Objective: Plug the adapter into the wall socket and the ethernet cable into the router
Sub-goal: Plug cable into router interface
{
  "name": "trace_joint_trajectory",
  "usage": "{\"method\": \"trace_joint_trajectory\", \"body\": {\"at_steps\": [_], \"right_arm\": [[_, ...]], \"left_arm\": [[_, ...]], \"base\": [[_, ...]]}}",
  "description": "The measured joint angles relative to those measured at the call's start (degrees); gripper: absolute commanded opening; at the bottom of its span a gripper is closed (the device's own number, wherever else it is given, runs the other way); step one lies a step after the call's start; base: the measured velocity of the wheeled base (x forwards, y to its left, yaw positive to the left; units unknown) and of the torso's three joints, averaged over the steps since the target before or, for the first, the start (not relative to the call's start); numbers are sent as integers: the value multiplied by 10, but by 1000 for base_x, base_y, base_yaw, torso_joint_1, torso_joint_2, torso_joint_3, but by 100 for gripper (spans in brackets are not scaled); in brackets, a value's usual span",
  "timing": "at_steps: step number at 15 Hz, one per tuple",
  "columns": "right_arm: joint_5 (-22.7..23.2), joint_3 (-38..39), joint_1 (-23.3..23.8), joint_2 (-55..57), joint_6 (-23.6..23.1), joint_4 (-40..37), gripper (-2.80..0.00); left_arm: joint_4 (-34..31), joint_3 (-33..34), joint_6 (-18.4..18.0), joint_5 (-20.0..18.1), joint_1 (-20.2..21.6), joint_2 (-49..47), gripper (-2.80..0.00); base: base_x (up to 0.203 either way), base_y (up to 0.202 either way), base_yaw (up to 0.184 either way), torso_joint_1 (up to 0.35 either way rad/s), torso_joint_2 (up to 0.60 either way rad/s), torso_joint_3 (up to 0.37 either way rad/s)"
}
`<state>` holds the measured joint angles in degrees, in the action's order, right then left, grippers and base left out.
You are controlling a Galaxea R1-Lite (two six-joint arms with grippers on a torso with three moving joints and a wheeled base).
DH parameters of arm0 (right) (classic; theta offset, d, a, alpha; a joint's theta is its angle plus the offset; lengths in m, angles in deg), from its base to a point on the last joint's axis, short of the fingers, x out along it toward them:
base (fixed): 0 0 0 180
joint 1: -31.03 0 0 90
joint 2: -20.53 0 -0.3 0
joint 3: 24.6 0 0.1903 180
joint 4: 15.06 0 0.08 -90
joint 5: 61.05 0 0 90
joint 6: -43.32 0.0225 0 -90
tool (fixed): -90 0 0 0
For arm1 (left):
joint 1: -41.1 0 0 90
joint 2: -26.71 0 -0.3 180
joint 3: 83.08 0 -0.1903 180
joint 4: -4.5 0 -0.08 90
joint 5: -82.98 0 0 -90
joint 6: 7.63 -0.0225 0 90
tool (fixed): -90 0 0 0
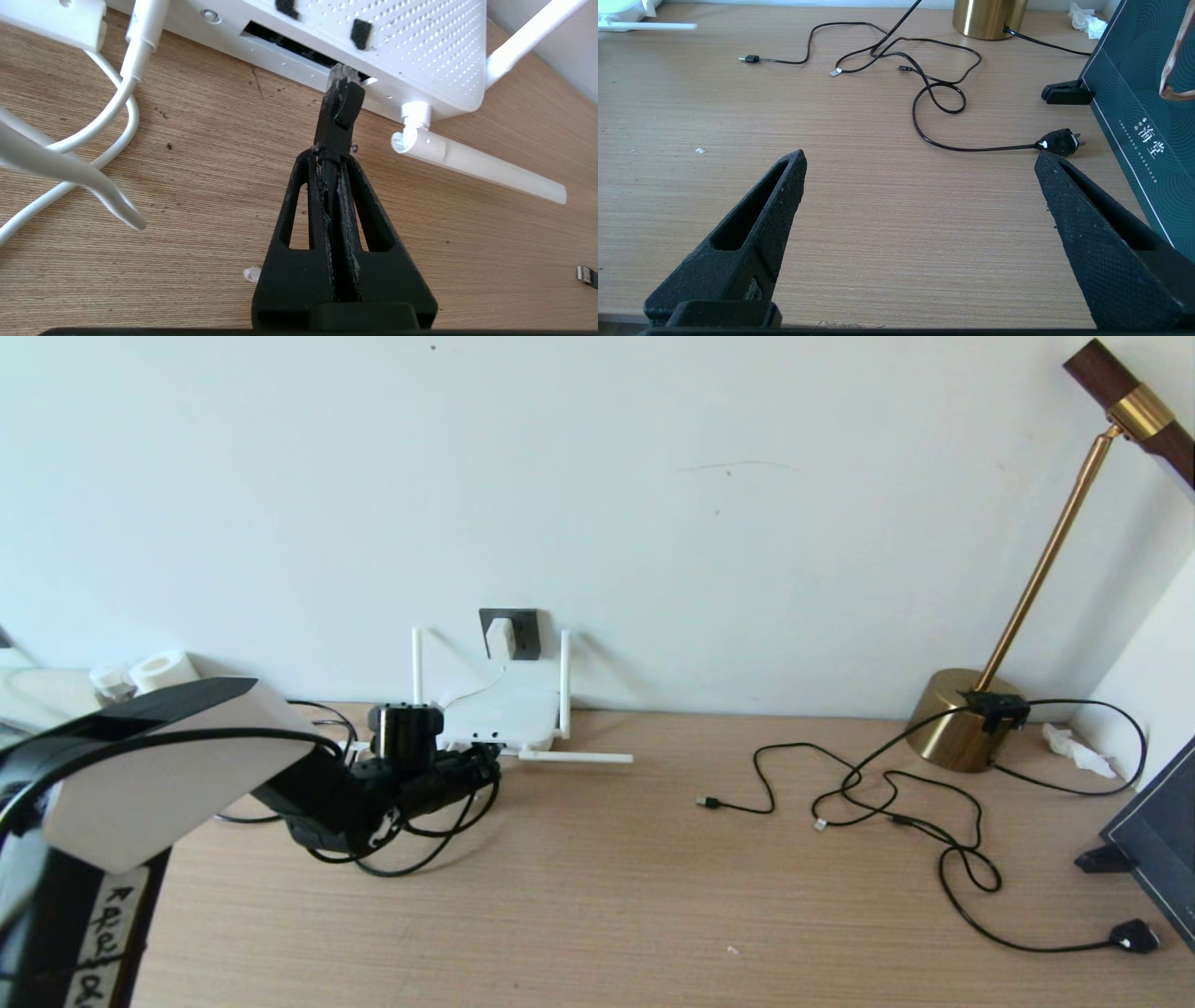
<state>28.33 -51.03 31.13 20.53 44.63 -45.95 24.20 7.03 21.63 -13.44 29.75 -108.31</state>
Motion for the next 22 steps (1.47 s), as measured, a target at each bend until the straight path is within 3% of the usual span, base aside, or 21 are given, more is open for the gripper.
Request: {"method": "trace_joint_trajectory", "body": {"at_steps": [14,22], "right_arm": [[0,0,0,0,0,0,0],[0,0,0,0,0,0,0]], "left_arm": [[3,1,0,1,2,1,-280],[13,66,2,2,-15,39,-280]], "base": [[0,0,0,0,0,0],[0,0,0,0,0,0]]}}
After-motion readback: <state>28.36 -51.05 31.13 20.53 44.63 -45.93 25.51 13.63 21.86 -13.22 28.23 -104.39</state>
